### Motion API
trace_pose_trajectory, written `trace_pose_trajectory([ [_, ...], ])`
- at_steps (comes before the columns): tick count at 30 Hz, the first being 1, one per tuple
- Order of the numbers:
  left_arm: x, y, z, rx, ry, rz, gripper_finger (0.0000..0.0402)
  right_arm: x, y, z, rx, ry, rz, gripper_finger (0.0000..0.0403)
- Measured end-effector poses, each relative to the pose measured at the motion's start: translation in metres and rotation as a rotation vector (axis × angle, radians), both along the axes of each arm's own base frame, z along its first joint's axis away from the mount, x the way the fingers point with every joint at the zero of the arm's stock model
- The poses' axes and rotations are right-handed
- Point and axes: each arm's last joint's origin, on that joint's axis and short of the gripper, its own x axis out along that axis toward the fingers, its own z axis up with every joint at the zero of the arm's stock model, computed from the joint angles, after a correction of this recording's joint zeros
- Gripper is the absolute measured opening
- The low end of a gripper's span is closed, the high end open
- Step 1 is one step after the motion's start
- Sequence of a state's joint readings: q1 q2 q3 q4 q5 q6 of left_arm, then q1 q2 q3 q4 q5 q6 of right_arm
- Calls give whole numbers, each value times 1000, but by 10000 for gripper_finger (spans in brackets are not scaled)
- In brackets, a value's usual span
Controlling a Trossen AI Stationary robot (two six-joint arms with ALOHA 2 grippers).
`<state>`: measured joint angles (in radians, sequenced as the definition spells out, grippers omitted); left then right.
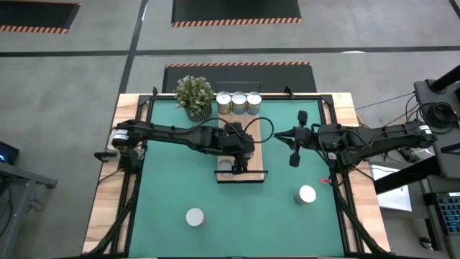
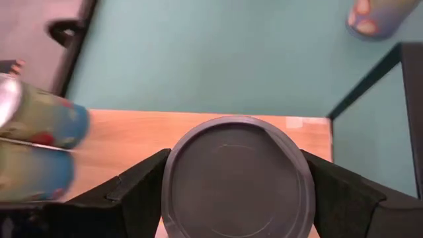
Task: Pick and place cans onto a shelf
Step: Put the canned oranges on the shelf
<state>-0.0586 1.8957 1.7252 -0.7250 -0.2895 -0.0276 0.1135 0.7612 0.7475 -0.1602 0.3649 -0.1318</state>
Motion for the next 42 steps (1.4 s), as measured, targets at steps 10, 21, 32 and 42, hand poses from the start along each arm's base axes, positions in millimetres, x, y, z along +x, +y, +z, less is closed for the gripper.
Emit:
trace_pose_trajectory([
  [10, 10, -2, -24, -40, 65, -17, 284, 0, 0, 0, -1, 2, -2, 13],
  [21, 12, -2, -25, -70, 70, -23, 284, 0, 0, 0, -2, 2, -2, 13],
  [32, 9, 26, 16, -360, -25, 295, 283, 0, 0, 0, -1, 2, -2, 13],
  [42, 16, 29, -13, -453, 37, 430, 282, 0, 0, -2, -4, 19, -2, 13],
])
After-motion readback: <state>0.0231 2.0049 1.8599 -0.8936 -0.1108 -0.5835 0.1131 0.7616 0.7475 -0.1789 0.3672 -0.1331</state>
